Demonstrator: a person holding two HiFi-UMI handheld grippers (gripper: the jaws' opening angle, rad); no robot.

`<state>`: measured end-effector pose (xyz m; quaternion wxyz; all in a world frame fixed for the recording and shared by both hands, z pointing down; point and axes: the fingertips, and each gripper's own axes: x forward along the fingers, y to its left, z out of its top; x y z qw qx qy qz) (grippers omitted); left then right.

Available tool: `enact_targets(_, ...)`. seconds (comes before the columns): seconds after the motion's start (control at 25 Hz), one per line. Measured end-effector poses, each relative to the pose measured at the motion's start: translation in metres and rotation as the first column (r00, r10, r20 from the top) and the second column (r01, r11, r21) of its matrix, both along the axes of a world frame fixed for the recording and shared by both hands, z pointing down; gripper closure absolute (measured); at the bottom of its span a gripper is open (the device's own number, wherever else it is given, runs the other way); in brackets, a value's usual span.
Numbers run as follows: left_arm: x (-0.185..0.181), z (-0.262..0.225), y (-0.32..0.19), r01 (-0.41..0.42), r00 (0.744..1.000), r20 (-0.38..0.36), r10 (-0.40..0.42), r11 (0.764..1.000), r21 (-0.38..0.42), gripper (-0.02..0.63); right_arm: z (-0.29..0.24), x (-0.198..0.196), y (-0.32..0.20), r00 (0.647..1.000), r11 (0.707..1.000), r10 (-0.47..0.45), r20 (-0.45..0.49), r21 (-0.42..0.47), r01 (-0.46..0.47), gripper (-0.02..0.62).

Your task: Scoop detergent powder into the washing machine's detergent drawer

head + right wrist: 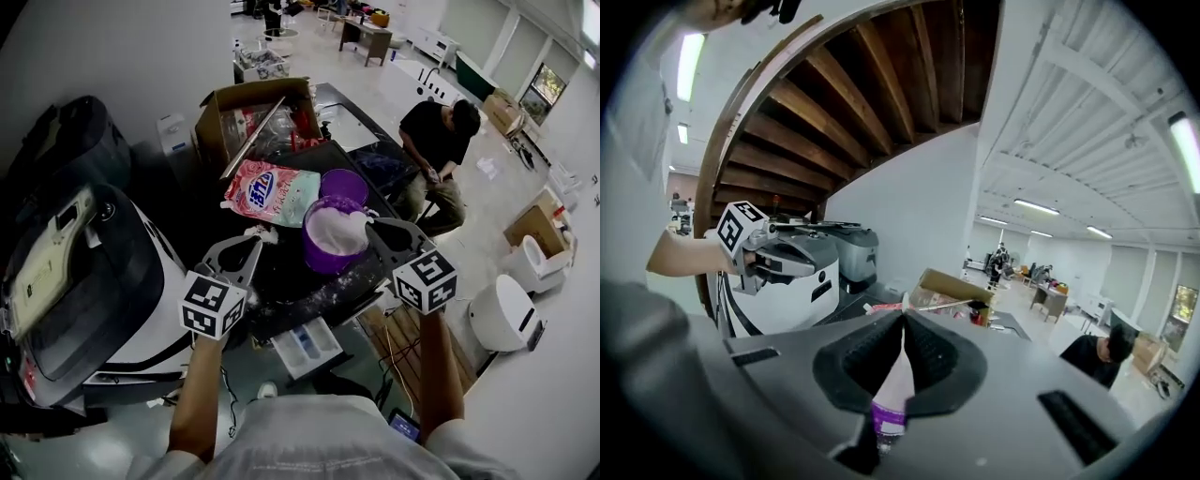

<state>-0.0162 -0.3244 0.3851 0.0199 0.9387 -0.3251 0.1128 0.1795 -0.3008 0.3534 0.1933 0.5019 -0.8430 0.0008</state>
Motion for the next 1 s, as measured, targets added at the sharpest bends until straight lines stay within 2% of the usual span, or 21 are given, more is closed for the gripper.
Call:
enact_targets(0.2,0.005,0.013,-0.010,0.052,0.999,0.010,-0.052,0.998,-0.025,0.597,0.029,-0.001,-0.031,0.993,0.989,-0.116,-0.028,-0.093,0.113,0.583)
enact_targets(0.4,0.001,0.026,-0.015,0.121,0.993,0.026,-0.119,0.991,-0.055,0.597,0.062,-0.010,-0.052,0.966,0.957,-0.239,-0.101,-0.193,0.217,0.584)
enact_targets(0.72,0.003,0.049,-0.020,0.197,0.980,0.055,-0.192,0.975,-0.099,0.597,0.101,-0.017,-0.077,0.900,0.897,-0.394,-0.187,-0.294,0.331,0.584)
enact_targets(1.0,0.004,0.054,-0.027,0.247,0.969,0.059,-0.242,0.963,-0.108,0.597,0.118,-0.016,-0.088,0.857,0.855,-0.466,-0.222,-0.363,0.371,0.584)
